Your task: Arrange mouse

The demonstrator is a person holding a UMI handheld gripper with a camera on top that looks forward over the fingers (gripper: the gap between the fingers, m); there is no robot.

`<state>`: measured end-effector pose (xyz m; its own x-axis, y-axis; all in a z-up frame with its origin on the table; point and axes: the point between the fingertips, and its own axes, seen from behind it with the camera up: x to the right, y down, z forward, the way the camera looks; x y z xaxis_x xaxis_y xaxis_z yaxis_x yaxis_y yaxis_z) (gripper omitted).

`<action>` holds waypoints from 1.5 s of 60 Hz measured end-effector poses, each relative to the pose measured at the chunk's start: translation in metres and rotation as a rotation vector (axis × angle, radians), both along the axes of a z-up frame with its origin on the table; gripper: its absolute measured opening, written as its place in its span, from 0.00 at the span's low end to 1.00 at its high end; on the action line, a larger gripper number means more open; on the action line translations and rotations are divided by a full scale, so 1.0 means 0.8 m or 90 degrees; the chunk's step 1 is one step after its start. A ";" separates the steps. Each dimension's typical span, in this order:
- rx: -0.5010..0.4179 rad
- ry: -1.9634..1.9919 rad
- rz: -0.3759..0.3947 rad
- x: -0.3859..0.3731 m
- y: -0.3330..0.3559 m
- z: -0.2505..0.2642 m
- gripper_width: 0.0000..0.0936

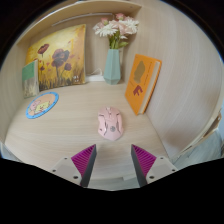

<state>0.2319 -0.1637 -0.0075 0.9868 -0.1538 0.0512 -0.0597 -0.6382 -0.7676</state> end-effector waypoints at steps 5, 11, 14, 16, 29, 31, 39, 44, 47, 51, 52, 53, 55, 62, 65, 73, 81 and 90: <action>0.010 0.008 0.012 0.000 0.047 -0.002 0.73; 0.013 0.013 0.031 -0.004 0.090 -0.002 0.74; 0.016 0.007 0.033 -0.003 0.107 0.000 0.74; 0.014 0.008 0.037 -0.003 0.115 -0.001 0.74; 0.019 0.031 0.022 -0.001 0.144 -0.003 0.60; 0.014 0.027 0.025 -0.001 0.145 -0.004 0.58; -0.036 0.015 0.021 -0.002 0.142 -0.007 0.43; -0.073 0.014 0.006 -0.005 0.139 -0.002 0.41; -0.075 0.022 -0.004 -0.013 0.143 0.020 0.41; -0.041 0.007 -0.019 -0.024 0.162 0.077 0.41; -0.029 0.005 -0.017 -0.027 0.170 0.094 0.41; -0.014 0.004 -0.019 -0.032 0.176 0.113 0.41; 0.014 0.003 -0.023 -0.046 0.190 0.152 0.41; 0.127 -0.015 -0.009 -0.104 0.244 0.291 0.41; 0.165 -0.023 0.003 -0.137 0.265 0.335 0.41; 0.215 -0.024 0.060 -0.244 0.310 0.385 0.41; 0.159 -0.024 0.129 -0.338 0.345 0.300 0.40; 0.026 0.002 0.132 -0.385 0.341 0.140 0.40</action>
